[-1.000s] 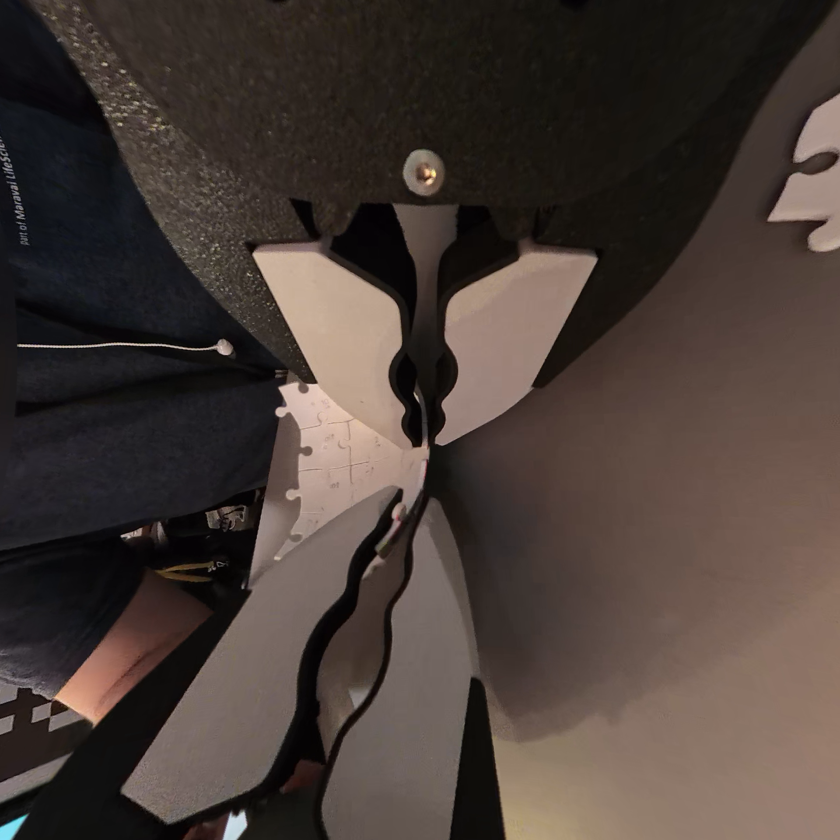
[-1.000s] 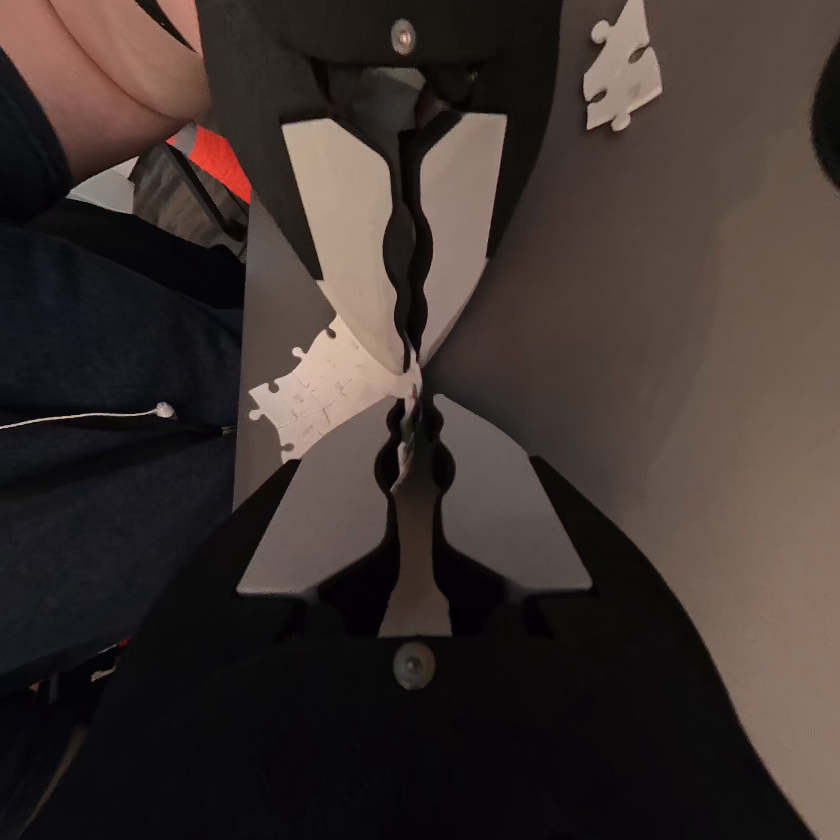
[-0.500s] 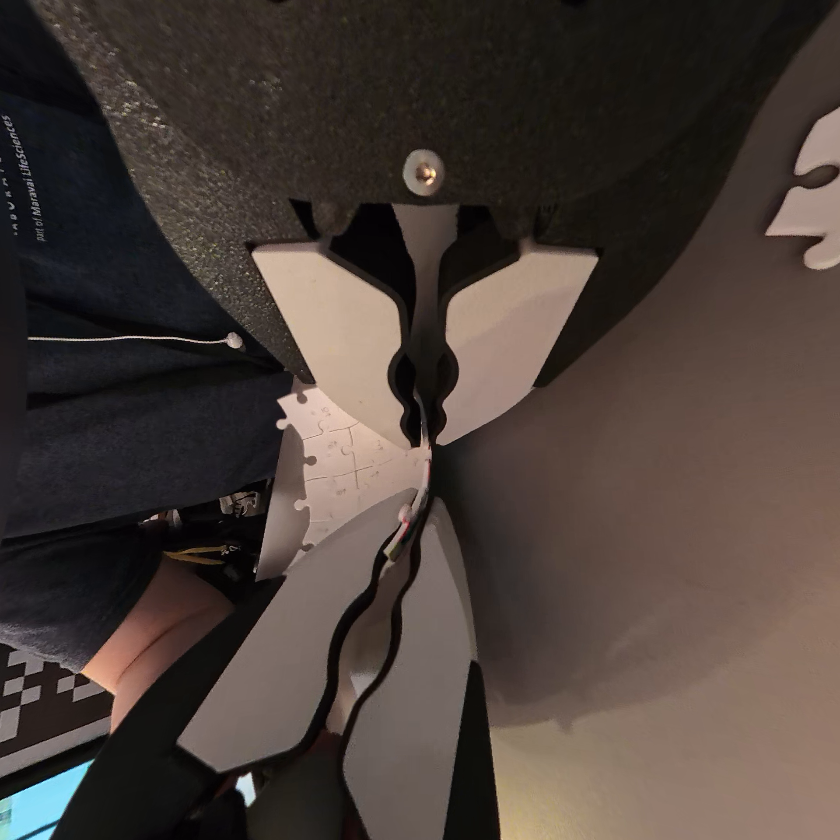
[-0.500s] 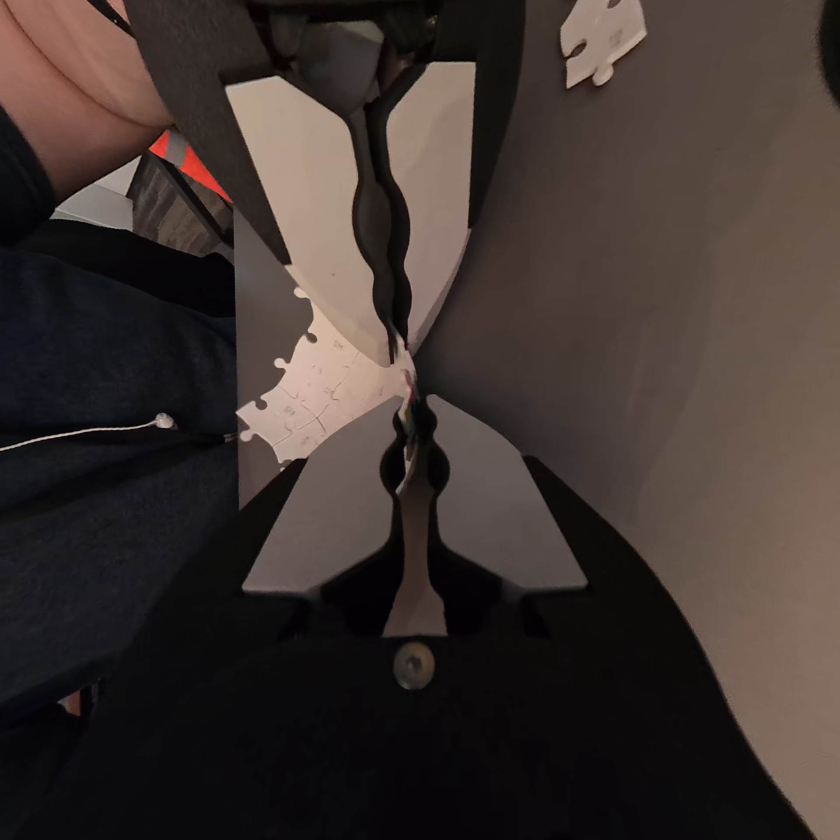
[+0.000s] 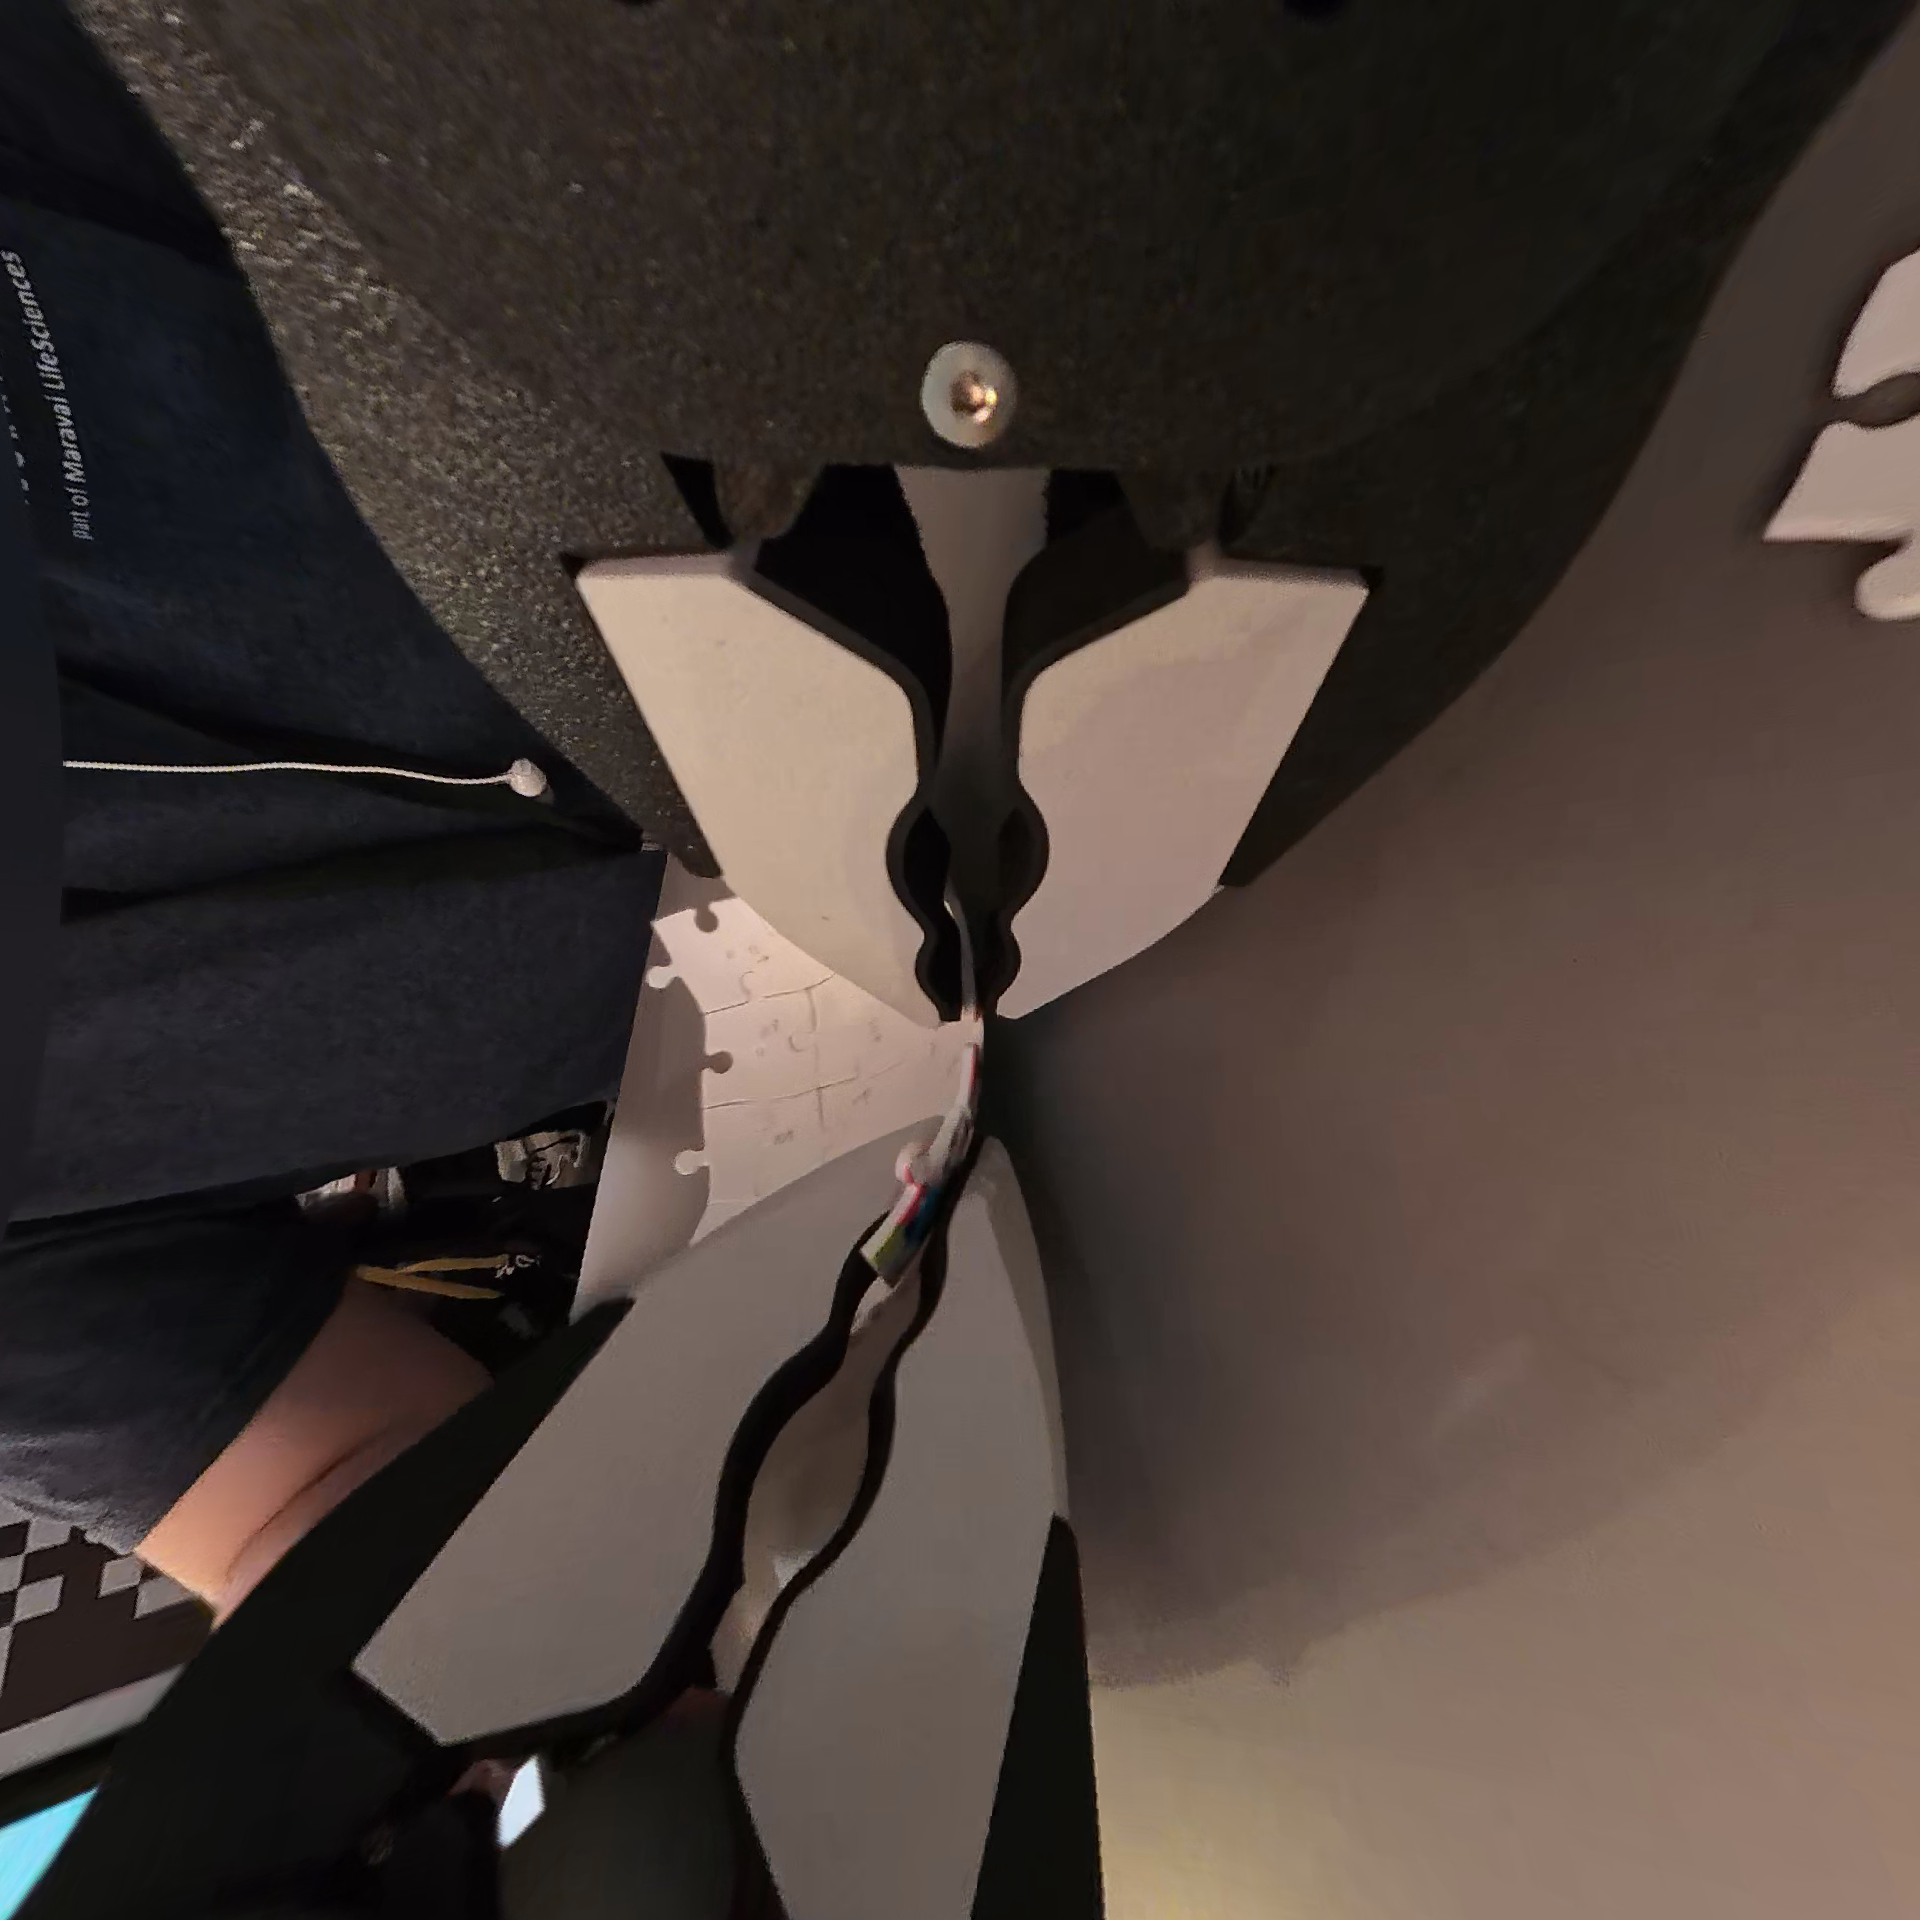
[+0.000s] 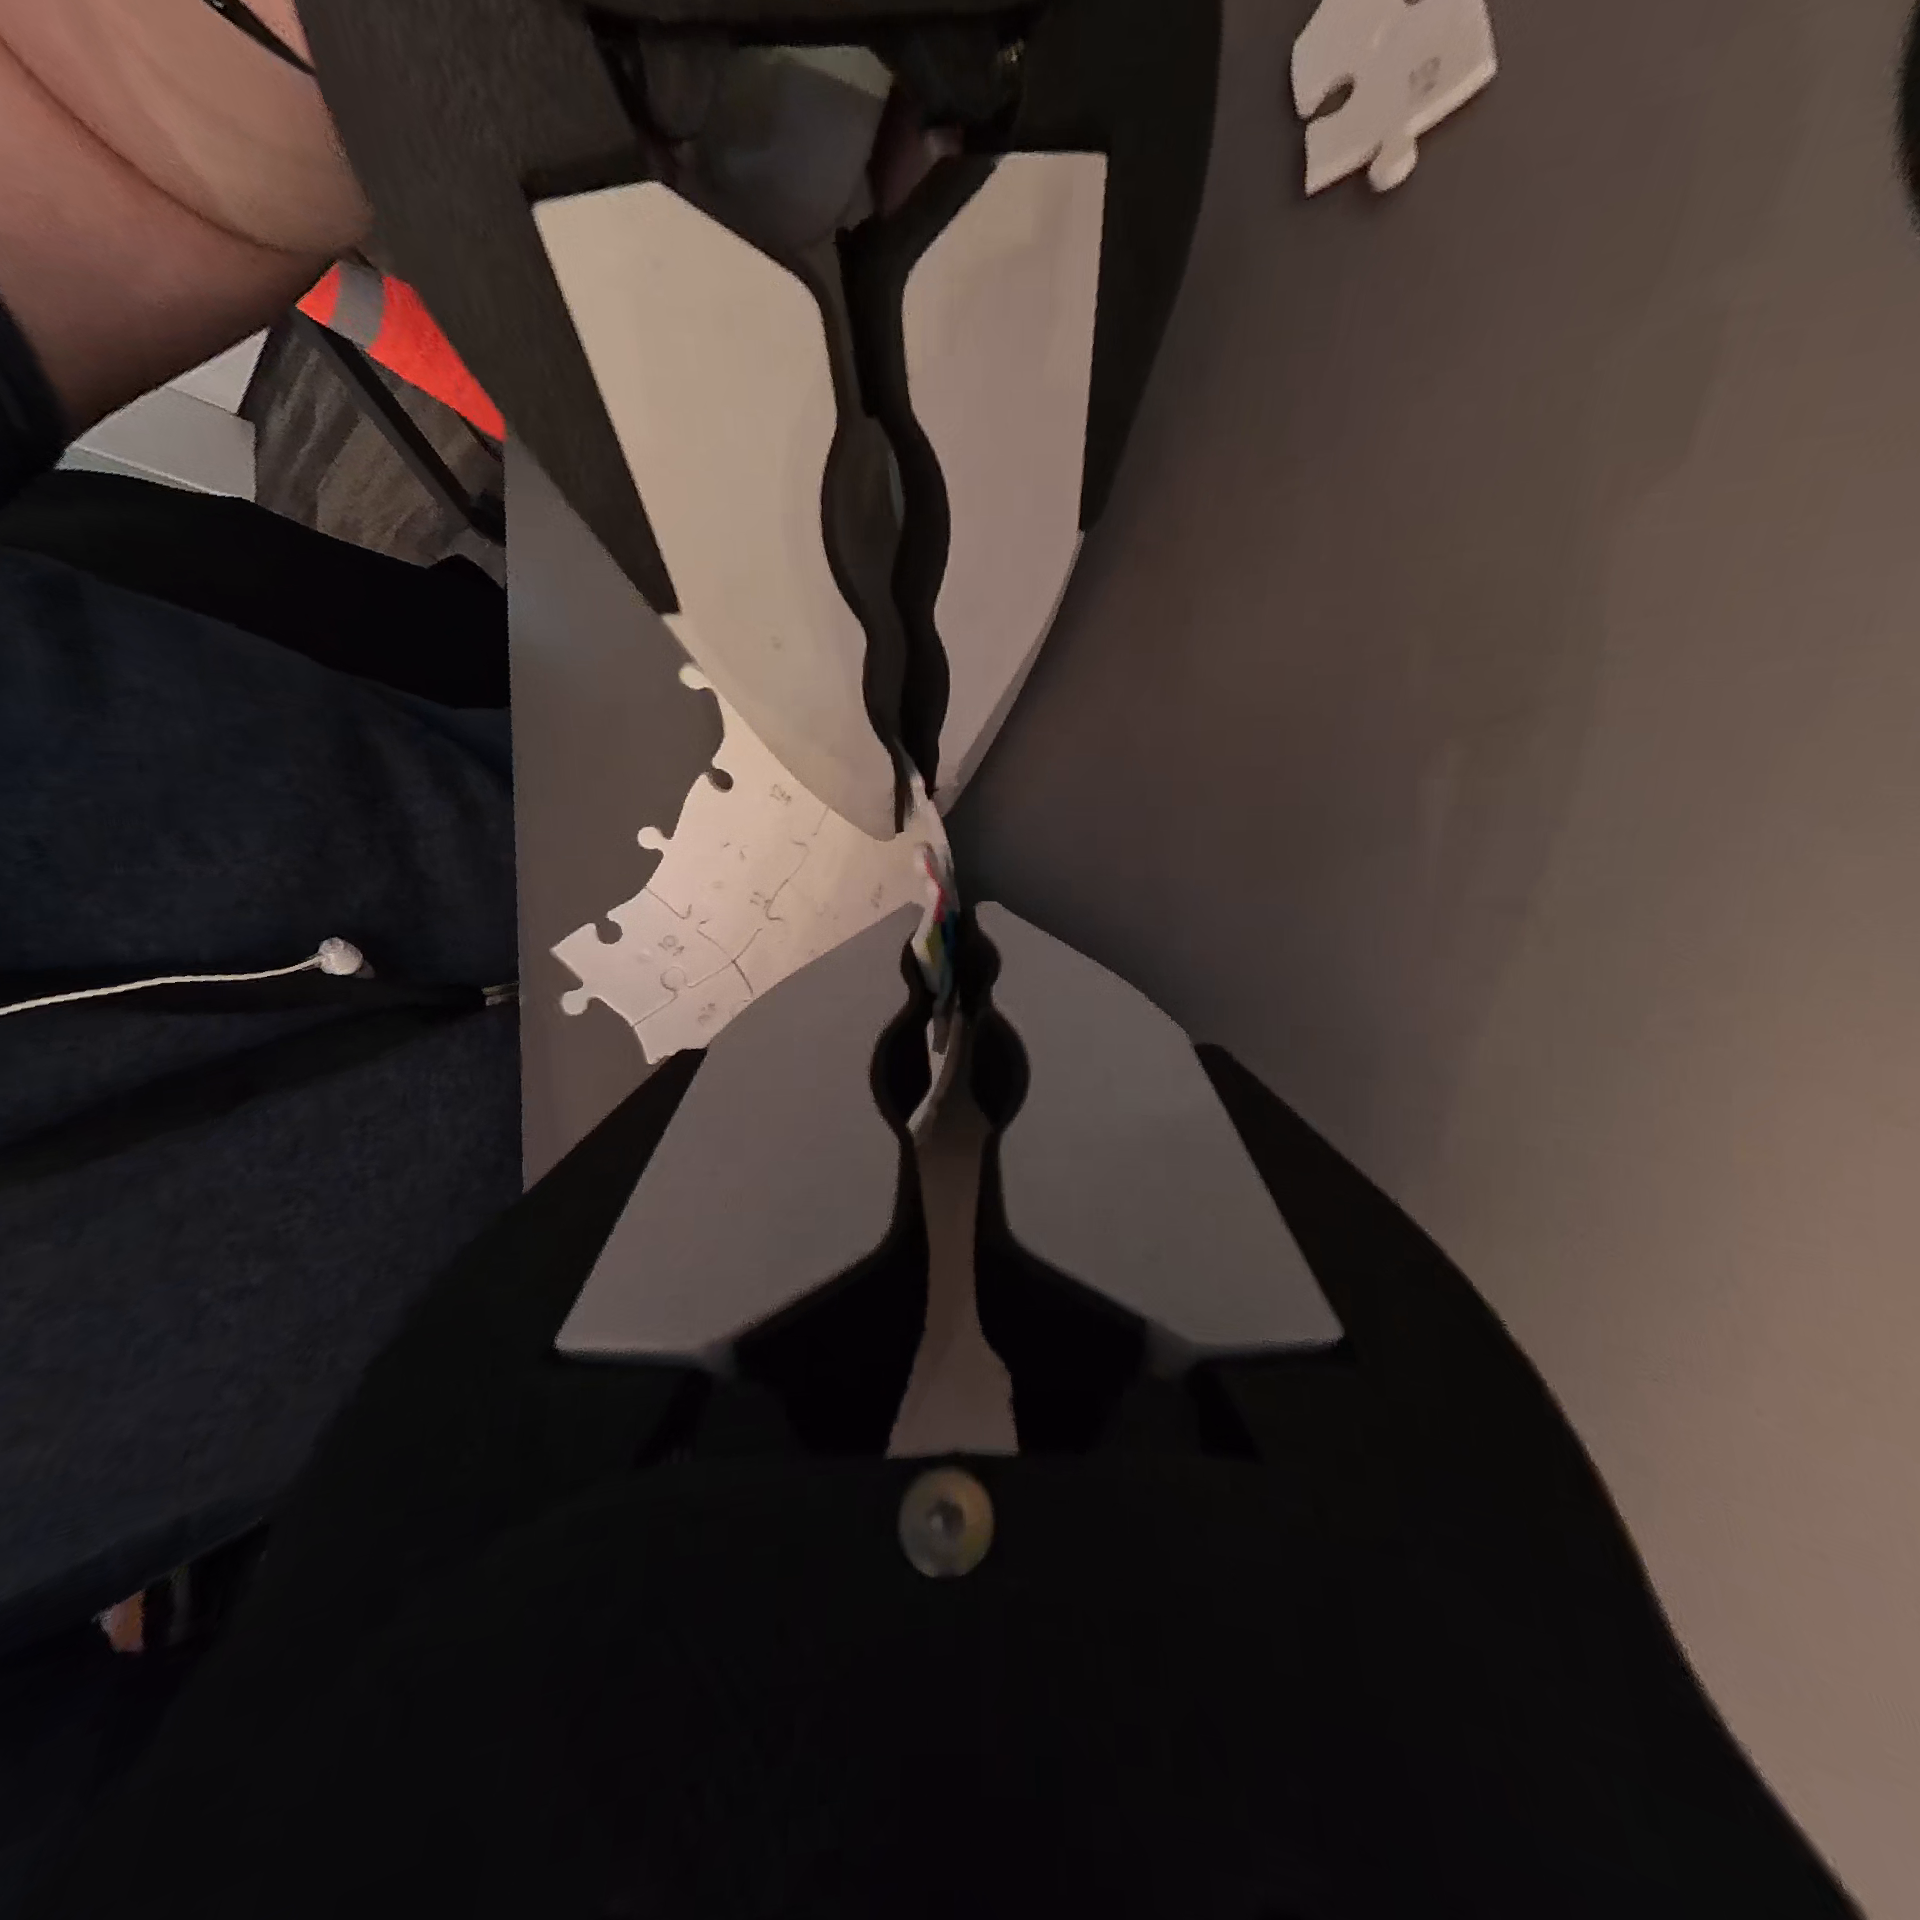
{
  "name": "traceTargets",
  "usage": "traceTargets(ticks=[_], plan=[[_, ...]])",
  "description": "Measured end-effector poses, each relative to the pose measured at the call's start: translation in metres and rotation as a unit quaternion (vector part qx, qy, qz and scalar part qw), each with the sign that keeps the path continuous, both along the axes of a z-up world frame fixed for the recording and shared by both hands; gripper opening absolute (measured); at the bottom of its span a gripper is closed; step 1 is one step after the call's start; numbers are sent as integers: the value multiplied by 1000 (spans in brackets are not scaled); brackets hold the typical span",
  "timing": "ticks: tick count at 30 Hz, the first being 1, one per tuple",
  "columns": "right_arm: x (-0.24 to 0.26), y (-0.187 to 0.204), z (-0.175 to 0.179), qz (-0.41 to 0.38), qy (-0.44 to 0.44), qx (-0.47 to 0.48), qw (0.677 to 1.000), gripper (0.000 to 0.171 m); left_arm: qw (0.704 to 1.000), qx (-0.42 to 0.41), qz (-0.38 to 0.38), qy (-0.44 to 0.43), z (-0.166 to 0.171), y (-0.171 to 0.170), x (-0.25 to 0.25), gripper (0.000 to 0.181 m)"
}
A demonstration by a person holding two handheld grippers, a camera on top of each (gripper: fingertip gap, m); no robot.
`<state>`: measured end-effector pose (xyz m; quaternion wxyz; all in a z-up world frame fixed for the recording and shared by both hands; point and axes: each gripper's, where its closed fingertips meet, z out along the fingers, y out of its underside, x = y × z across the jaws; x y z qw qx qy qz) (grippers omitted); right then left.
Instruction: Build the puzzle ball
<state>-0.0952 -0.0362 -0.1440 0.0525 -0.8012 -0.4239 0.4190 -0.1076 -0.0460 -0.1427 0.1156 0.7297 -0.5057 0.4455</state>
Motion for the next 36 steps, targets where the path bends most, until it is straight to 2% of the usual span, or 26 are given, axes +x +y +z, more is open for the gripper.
traceTargets(ticks=[4,11,14,19,22,27,33,36], plan=[[2,5,14,-5,43,0,999,8,1000,-10,12,-9,3,3,-1,2],[16,3,7,-8,23,-15,1000,14,1000,-19,22,-5,-1,5,-3,3],[13,0,1,0,18,-28,999,6,999,-29,23,-12,1,5,-2,5],[10,-2,2,5,38,-43,998,6,998,-28,25,-46,7,9,10,14],[11,-2,-2,1,39,-54,998,5,999,-11,9,-49,3,8,14,4],[15,4,2,-30,58,-82,995,8,999,14,26,-37,0,14,15,2],[15,8,-7,-47,3,-52,998,12,998,-16,58,-29,-3,19,12,2],[13,6,-9,-50,-8,-57,997,9,997,-22,62,-28,-3,18,12,2]])
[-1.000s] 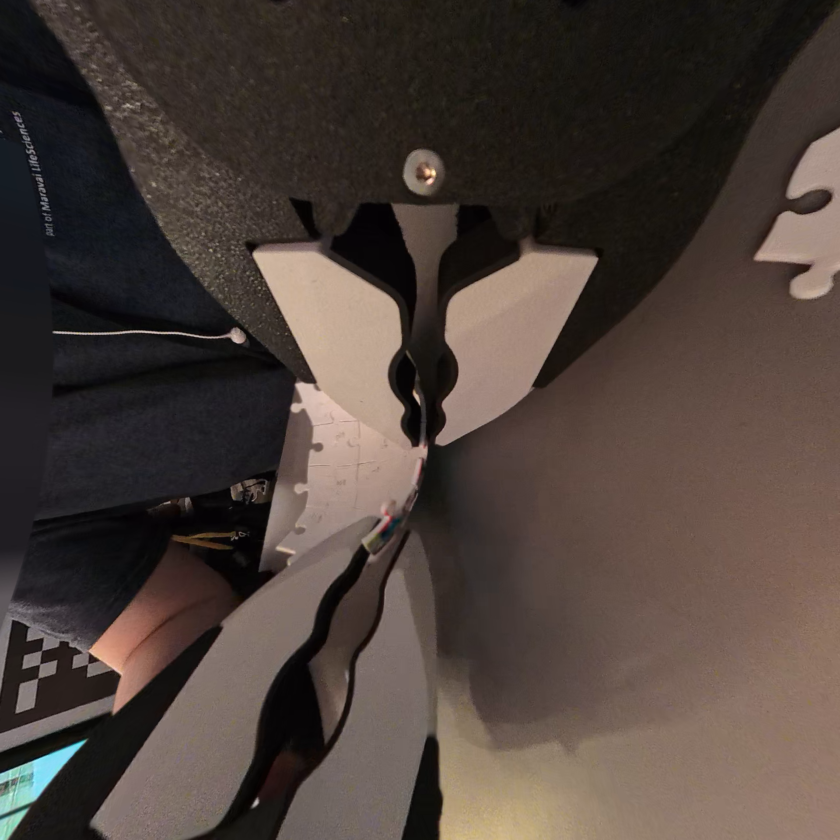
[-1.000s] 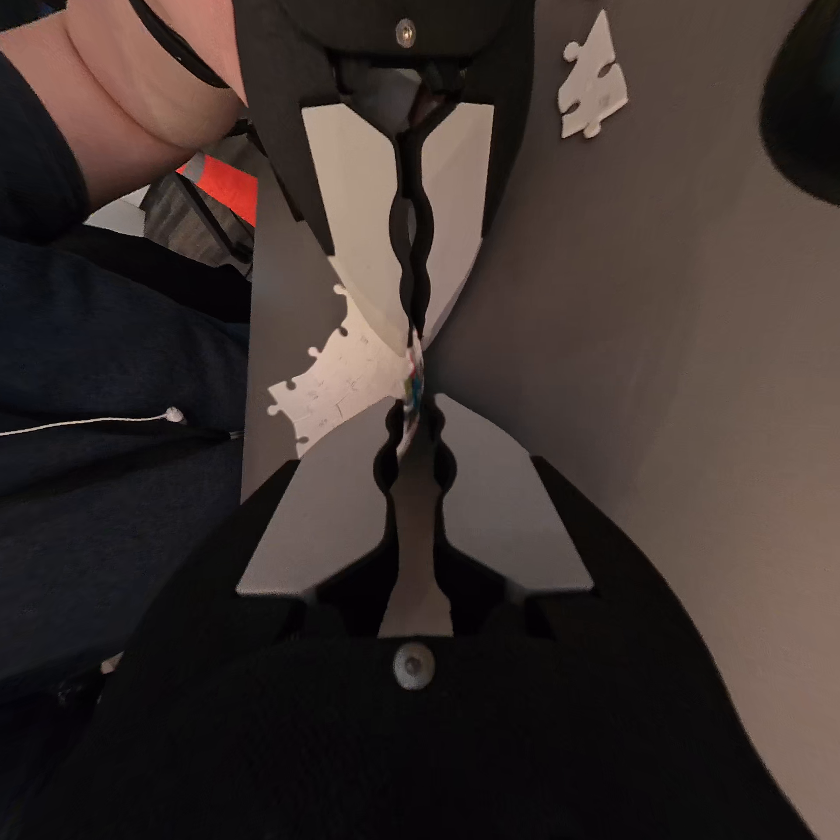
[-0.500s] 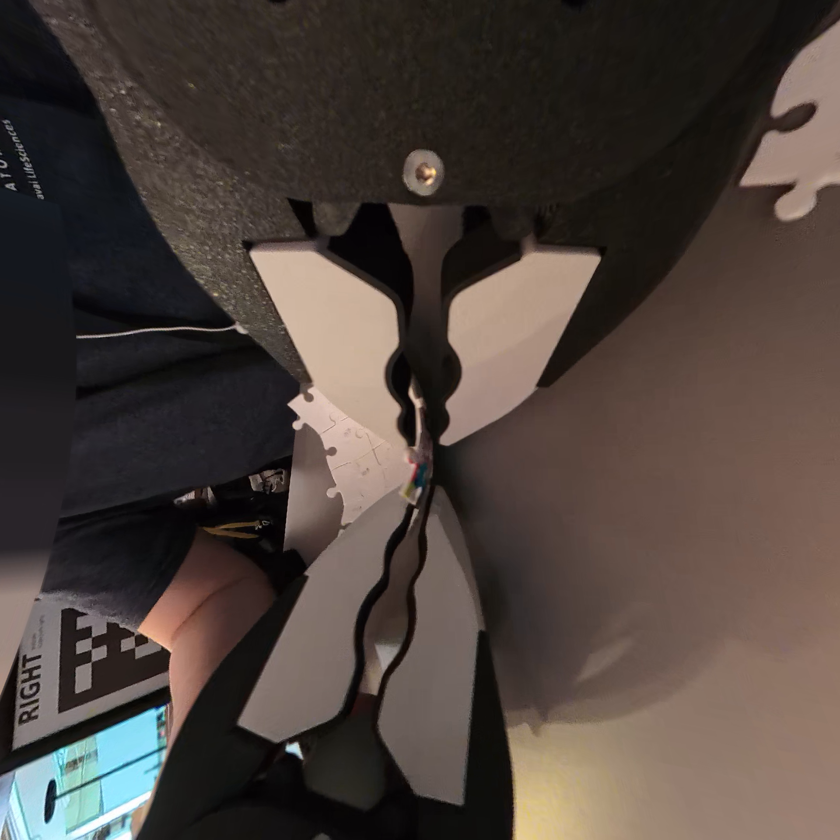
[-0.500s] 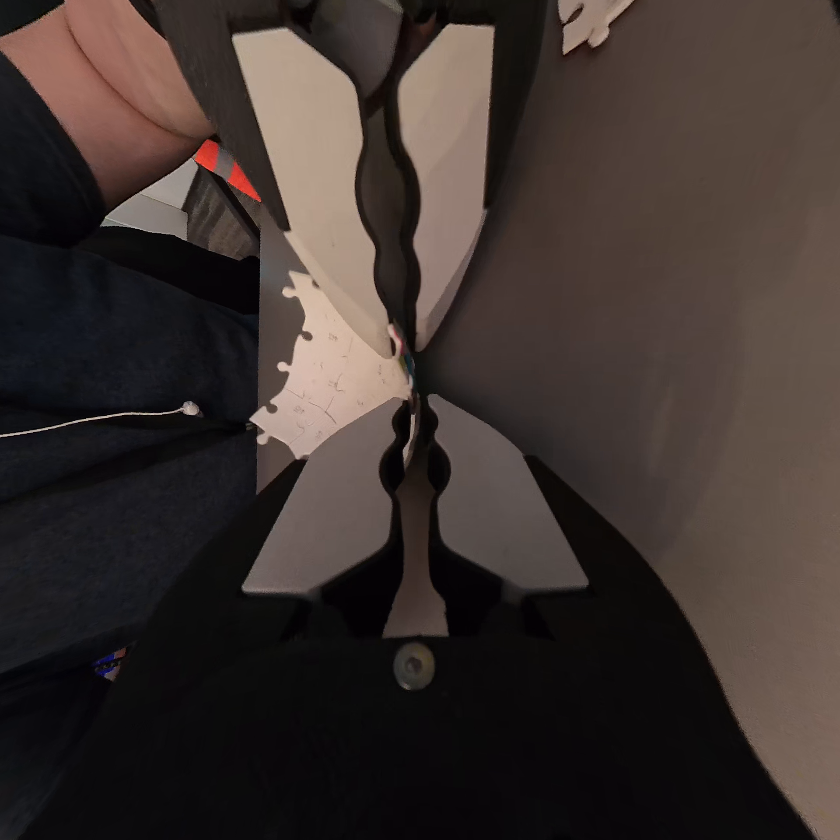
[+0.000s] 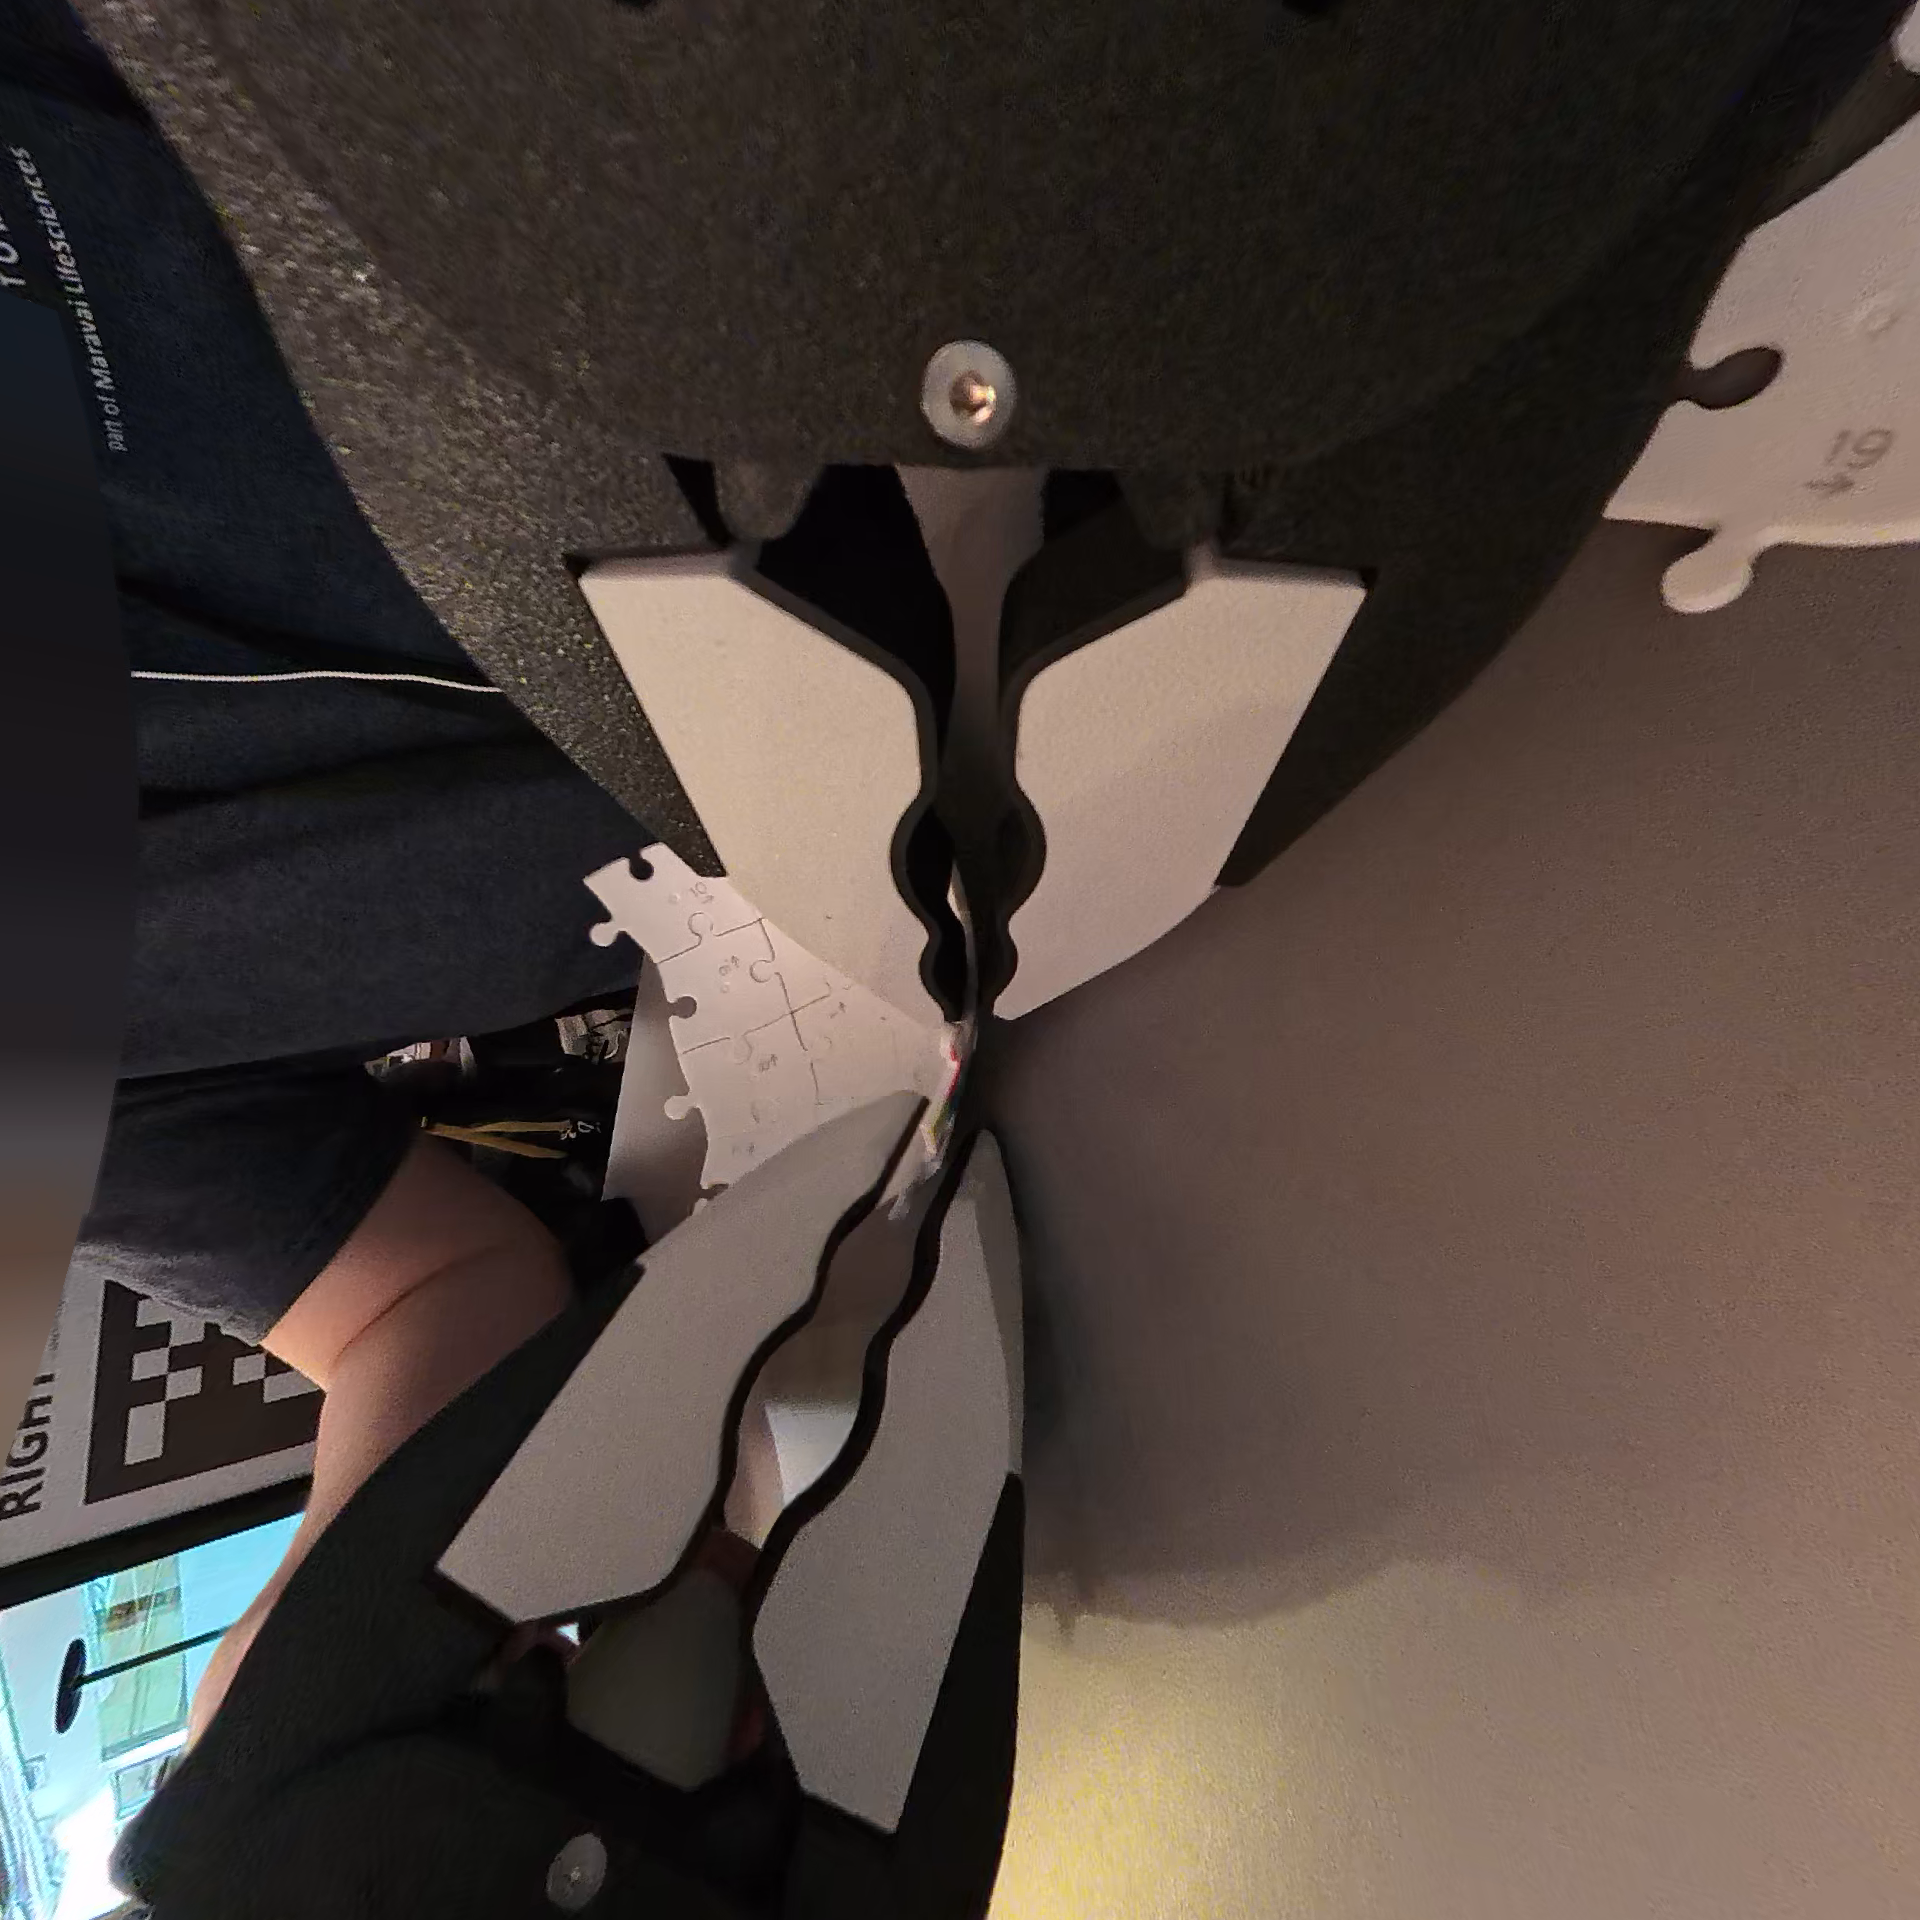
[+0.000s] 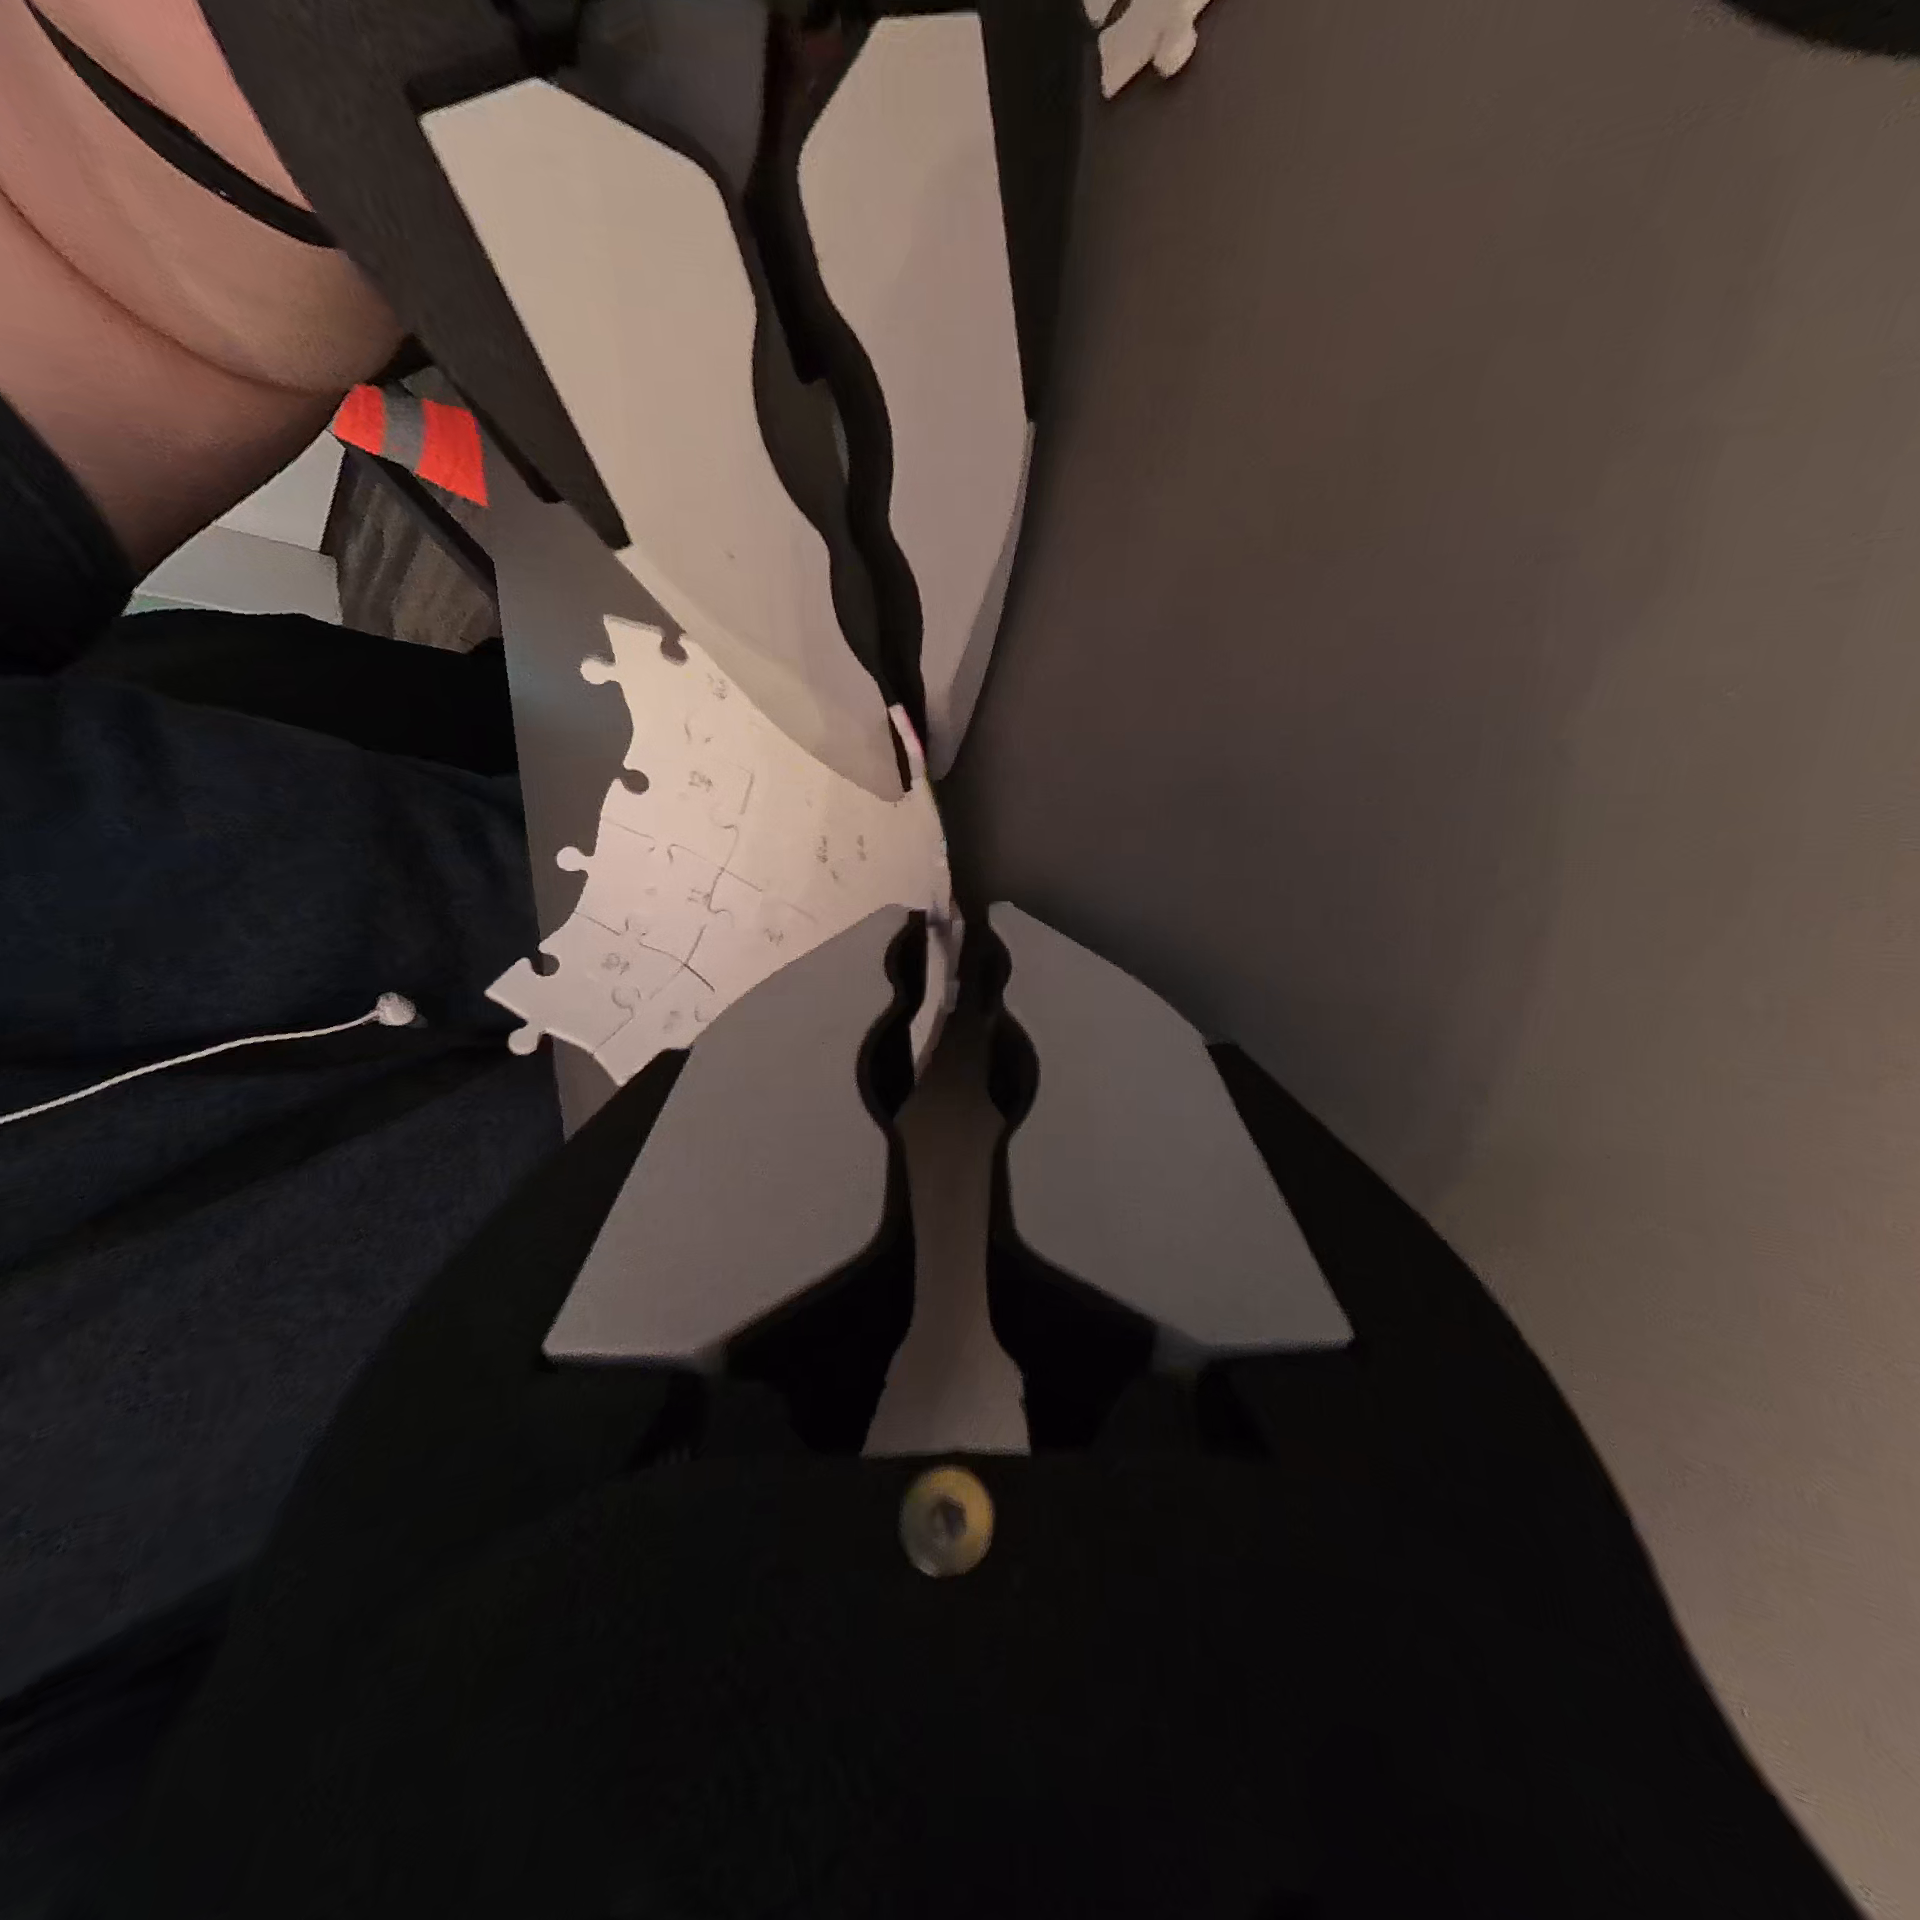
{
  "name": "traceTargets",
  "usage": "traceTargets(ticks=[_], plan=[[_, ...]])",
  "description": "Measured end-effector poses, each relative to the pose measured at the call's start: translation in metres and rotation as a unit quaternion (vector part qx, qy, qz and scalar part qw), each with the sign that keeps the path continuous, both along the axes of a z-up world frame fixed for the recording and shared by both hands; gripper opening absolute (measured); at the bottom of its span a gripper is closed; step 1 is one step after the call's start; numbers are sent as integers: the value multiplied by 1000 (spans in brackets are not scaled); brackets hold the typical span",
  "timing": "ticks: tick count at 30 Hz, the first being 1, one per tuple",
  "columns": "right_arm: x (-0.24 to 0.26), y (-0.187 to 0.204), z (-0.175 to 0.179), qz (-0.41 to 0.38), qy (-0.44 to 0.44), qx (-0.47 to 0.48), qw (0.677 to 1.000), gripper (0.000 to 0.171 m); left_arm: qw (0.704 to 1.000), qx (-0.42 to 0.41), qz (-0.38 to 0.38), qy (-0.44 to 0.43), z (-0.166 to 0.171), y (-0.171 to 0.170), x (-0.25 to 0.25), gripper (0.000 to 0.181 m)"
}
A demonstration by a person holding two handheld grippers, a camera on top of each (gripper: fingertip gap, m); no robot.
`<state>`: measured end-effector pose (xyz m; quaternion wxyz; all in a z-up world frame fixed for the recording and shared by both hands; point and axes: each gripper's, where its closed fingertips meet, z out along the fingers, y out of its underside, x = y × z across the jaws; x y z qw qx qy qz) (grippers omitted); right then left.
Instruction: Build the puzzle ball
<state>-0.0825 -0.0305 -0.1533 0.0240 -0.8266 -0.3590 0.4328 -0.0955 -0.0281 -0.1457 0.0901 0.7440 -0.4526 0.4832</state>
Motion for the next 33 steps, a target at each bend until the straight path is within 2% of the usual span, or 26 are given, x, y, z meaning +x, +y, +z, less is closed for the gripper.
traceTargets(ticks=[6,9,10,12,14,16,20,33], plan=[[3,0,-1,4,-15,-1,1000,8,999,-31,-1,30,-2,-3,-2,2],[8,19,14,1,-2,86,996,7,997,-58,-1,55,-3,-3,-3,2],[2,20,27,19,33,125,991,1,996,-60,-3,60,-3,-3,-3,2],[-7,4,44,97,71,175,977,1,995,-66,-6,72,-3,-3,-3,2],[-9,-3,35,155,40,225,961,1,994,-72,-10,80,-4,-2,-2,2],[-12,-11,25,190,27,222,956,1,993,-78,-11,86,-4,-1,-2,2],[-8,-7,10,206,-5,221,953,1,992,-72,-19,97,-4,-1,-2,2],[-5,-2,-1,230,-27,250,940,1,987,-77,-45,134,-5,0,-2,3]])
